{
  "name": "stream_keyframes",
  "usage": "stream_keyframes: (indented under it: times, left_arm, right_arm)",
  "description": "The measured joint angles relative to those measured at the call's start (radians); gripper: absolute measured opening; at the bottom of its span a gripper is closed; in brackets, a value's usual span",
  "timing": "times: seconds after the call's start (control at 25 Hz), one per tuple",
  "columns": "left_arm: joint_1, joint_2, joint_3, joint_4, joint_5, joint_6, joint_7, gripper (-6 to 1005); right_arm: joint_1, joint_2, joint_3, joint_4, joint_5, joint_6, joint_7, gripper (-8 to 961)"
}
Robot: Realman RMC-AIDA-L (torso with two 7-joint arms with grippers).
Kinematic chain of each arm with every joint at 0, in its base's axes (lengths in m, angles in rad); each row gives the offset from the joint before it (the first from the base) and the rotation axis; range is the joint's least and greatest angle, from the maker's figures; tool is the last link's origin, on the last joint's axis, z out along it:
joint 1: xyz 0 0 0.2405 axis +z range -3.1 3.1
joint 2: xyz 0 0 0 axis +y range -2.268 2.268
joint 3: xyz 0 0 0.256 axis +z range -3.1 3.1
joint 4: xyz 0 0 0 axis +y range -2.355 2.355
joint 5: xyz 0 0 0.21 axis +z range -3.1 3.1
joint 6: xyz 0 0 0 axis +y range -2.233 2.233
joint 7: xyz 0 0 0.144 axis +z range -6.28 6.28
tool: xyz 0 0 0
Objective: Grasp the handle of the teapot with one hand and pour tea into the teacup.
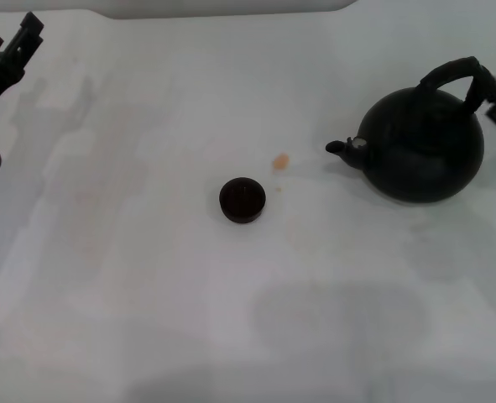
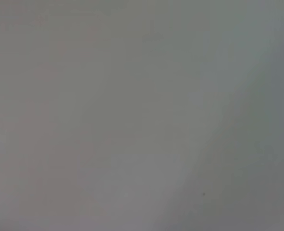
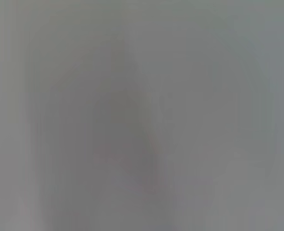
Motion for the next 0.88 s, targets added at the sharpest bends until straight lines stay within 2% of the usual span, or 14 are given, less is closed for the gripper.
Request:
stream_keyframes:
  times: [0.2,0.52,0.68,0.8,0.88]
  left_arm:
    - [0.000,-0.001,0.000,0.000,0.001,0.000,0.001,861]
    - [0.000,-0.001,-0.007,0.000,-0.008,-0.001,0.017,860]
    - [0.000,-0.001,-0.002,0.000,-0.011,-0.002,0.046,860]
    - [-0.001,-0.001,-0.001,0.000,-0.012,-0.002,0.061,860]
    - [-0.002,-0.001,-0.001,0.000,-0.012,-0.002,0.063,861]
  right_arm:
    - [-0.028,0.000,0.054,-0.001,0.001,0.028,0.001,883]
    - [-0.024,0.003,0.247,0.022,0.002,-0.039,-0.020,883]
    - [-0.009,0.003,0.278,0.021,0.003,-0.112,-0.198,880]
    - [-0.009,0.006,0.305,0.050,0.008,-0.125,-0.413,878]
    - [-0.009,0.006,0.307,0.067,0.031,-0.128,-0.490,877]
